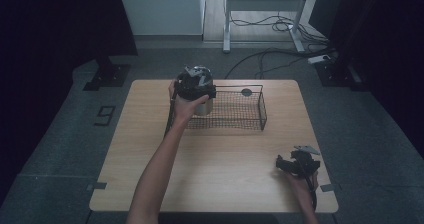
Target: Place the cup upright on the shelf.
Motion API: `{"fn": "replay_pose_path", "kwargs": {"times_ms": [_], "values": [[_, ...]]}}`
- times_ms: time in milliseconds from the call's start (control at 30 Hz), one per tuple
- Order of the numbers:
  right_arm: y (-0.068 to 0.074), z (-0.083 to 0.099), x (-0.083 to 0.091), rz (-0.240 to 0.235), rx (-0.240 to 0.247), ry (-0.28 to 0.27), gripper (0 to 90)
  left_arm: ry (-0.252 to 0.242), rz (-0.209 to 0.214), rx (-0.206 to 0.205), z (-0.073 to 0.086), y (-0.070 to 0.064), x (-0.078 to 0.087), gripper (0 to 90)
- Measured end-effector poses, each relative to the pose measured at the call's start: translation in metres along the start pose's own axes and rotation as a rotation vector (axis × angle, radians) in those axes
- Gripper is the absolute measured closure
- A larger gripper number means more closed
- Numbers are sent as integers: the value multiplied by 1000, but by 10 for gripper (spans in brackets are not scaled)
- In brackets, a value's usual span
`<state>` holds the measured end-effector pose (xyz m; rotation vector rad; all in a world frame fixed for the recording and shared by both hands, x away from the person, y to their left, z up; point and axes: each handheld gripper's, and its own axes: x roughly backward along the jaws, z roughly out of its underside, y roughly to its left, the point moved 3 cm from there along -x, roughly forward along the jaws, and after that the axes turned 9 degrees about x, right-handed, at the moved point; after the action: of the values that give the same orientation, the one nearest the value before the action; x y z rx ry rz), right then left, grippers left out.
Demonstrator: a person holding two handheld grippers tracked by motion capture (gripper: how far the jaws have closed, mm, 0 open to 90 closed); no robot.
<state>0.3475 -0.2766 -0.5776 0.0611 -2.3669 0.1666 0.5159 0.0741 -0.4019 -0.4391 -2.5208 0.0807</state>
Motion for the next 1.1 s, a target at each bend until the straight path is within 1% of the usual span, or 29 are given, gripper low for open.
{"fn": "replay_pose_path", "kwargs": {"times_ms": [167, 267, 400, 667, 800, 867, 967, 1100], "values": [[0, 0, 0, 0, -1, 0, 8, 16, -1, -2, 6, 3, -14, 36], [0, 0, 0, 0, 0, 0, 8, 31, 4, 12, 10, 7, -22, 36], [0, 0, 0, 0, 0, 0, 8, 57, 1, 31, 19, 12, -34, 36], [0, 0, 0, 2, 0, 1, 8, 109, -21, 57, 40, 22, -56, 36], [0, 0, 0, 3, 0, 0, 10, 119, -26, 61, 48, 26, -61, 35], [0, 0, 0, 4, 0, 0, 10, 105, -21, 70, 49, 28, -60, 35], [0, 0, 0, 4, -1, 0, 11, 100, -17, 66, 51, 29, -59, 34], [0, 0, 0, 4, -1, 0, 12, 103, -19, 29, 55, 26, -56, 33]]}}
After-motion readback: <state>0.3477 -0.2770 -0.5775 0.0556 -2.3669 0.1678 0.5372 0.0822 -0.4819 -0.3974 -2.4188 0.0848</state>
